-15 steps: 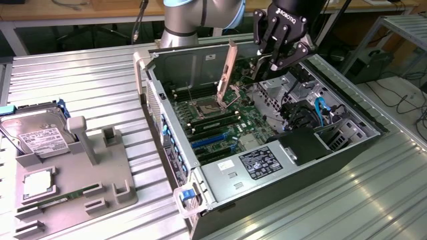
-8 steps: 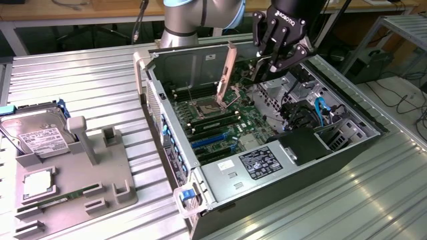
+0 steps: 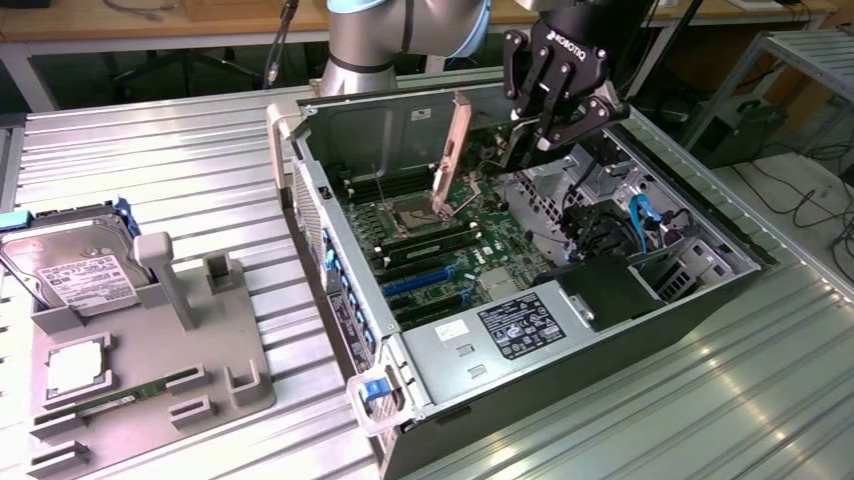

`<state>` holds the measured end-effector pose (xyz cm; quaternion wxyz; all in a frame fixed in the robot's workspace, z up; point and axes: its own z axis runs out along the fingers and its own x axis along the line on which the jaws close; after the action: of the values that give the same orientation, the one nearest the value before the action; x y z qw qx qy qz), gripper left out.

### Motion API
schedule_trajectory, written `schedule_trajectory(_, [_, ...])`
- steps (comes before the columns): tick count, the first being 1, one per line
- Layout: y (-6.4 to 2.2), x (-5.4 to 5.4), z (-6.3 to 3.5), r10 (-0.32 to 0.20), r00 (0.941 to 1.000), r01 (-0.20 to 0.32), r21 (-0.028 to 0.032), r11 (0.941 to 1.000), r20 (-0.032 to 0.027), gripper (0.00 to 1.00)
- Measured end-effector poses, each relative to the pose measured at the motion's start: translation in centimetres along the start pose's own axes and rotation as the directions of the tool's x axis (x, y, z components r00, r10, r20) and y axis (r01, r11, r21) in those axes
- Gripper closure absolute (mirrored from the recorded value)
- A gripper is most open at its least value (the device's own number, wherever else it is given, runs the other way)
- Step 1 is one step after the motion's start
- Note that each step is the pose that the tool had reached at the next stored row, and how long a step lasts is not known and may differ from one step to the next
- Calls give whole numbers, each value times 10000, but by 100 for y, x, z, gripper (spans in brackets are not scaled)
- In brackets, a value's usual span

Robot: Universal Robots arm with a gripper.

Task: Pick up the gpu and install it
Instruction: 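Insert the gpu into the slot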

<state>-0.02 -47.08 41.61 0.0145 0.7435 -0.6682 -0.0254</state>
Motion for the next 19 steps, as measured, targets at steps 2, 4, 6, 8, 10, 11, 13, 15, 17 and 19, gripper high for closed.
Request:
schedule_trajectory(2, [0,0,10,0,10000,0,1,10000,3,73])
schedule_trajectory(4, [-1,1,23,0,10000,0,2,10000,3,73])
schedule_trajectory(6, [-2,1,39,0,10000,0,3,10000,3,73])
schedule_trajectory(8, [-3,1,57,-1,10000,1,3,10000,3,73])
schedule_trajectory(10, [-4,2,73,-1,10000,1,3,10000,2,73])
schedule_trajectory(11, [-4,2,80,0,10000,0,3,10000,2,73])
schedule_trajectory(13, [-5,2,97,0,10000,0,4,10000,5,73])
schedule_trajectory(15, [-6,3,110,0,10000,0,4,10000,10,73])
schedule_trajectory(17, [-6,4,123,0,10000,0,5,10000,20,73])
schedule_trajectory(19, [-7,4,138,-1,10000,1,6,10000,29,73])
